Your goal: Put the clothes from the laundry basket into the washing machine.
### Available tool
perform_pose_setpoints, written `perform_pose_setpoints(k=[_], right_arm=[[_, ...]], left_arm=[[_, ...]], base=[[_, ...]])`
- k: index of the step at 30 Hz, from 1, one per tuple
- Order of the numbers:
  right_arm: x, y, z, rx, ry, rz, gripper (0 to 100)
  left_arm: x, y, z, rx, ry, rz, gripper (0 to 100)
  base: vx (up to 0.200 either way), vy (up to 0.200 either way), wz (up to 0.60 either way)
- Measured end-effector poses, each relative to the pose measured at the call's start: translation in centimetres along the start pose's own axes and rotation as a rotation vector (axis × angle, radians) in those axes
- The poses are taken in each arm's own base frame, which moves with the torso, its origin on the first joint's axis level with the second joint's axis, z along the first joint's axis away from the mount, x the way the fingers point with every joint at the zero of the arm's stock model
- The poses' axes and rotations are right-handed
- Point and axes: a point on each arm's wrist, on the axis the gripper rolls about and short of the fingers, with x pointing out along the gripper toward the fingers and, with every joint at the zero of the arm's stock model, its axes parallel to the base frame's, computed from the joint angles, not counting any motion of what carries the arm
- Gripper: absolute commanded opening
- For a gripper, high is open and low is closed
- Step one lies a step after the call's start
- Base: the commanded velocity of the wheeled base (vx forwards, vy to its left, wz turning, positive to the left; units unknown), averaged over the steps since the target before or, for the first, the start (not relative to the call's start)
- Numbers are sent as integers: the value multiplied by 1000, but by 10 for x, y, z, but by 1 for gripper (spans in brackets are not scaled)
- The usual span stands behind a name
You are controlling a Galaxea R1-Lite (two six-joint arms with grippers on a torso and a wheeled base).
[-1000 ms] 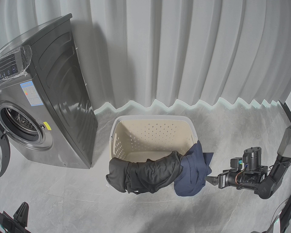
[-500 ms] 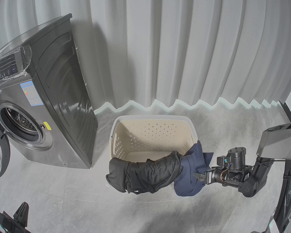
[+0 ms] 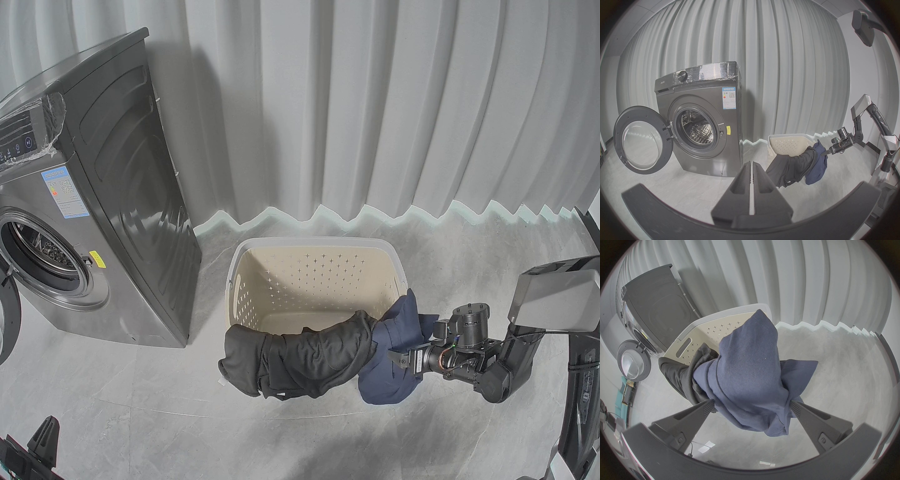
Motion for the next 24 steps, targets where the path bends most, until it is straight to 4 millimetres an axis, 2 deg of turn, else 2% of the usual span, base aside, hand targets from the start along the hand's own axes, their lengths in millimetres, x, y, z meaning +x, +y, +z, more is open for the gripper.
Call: perform_pose_setpoints(k=[1,2,16,24], right_arm=[[1,0,0,0,-1,0,100],[2,0,0,1,-2,0,0],[-2,11,-9,1,33,25,0],[-25,21,-9,-17,4,56,0]], left_arm=[[0,0,0,0,0,0,0],[0,0,0,0,0,0,0],[0,0,0,0,0,0,0],[0,0,0,1,0,0,0]], base=[[0,0,0],[0,0,0],[0,0,0],[0,0,0]])
